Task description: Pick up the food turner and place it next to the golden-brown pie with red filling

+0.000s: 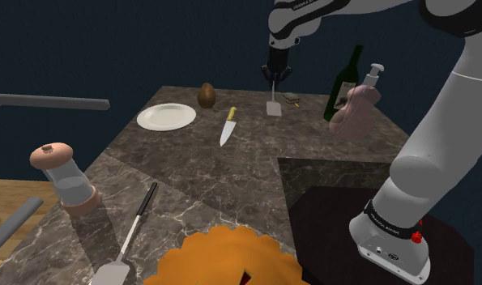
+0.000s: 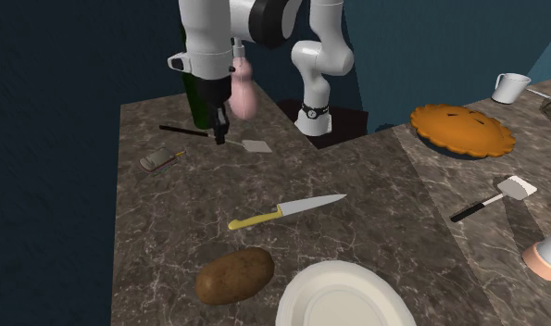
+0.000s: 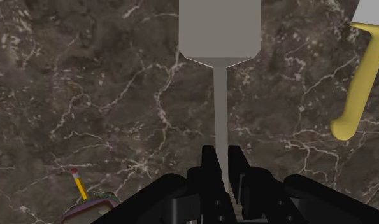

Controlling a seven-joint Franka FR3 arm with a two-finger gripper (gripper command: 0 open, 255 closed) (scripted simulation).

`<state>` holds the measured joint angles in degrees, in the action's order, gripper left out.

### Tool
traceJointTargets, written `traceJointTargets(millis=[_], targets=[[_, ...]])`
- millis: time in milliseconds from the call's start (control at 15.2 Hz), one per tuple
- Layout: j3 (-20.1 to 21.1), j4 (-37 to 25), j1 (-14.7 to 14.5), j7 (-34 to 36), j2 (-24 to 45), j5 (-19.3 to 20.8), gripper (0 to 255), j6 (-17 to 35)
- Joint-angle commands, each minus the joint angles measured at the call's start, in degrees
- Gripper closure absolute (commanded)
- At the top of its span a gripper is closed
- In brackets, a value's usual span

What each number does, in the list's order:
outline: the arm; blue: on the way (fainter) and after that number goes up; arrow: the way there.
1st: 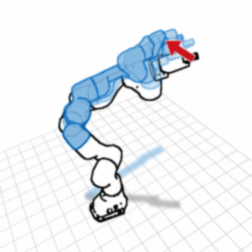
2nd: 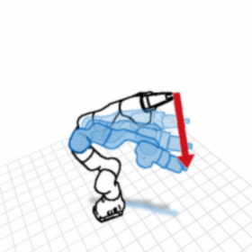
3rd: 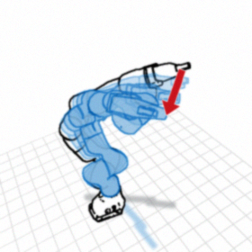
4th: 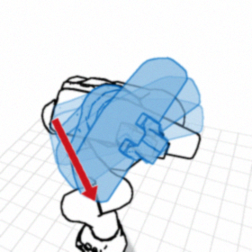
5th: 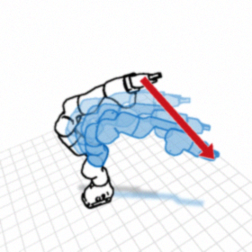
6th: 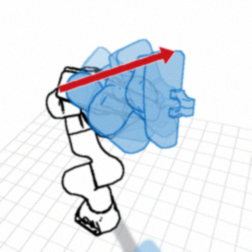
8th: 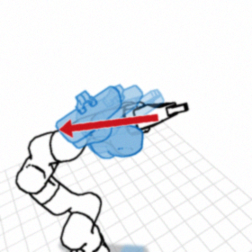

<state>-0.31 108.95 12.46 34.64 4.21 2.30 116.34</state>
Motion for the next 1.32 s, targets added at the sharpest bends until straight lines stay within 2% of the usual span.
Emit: traceJointTargets(millis=[0, 462, 858, 1254], targets=[[0.0, -1.19, 0.0, -0.07, -0.33, -0.03, 255, -1.53], [0.01, -4.98, -0.01, -0.23, -1.06, -0.09, 255, -6.06], [2.99, 6.21, -2.93, 5.73, -10.54, -0.03, 255, -4.57], [6.78, 14.79, -5.91, 11.97, -18.79, -1.12, 255, -4.45]])
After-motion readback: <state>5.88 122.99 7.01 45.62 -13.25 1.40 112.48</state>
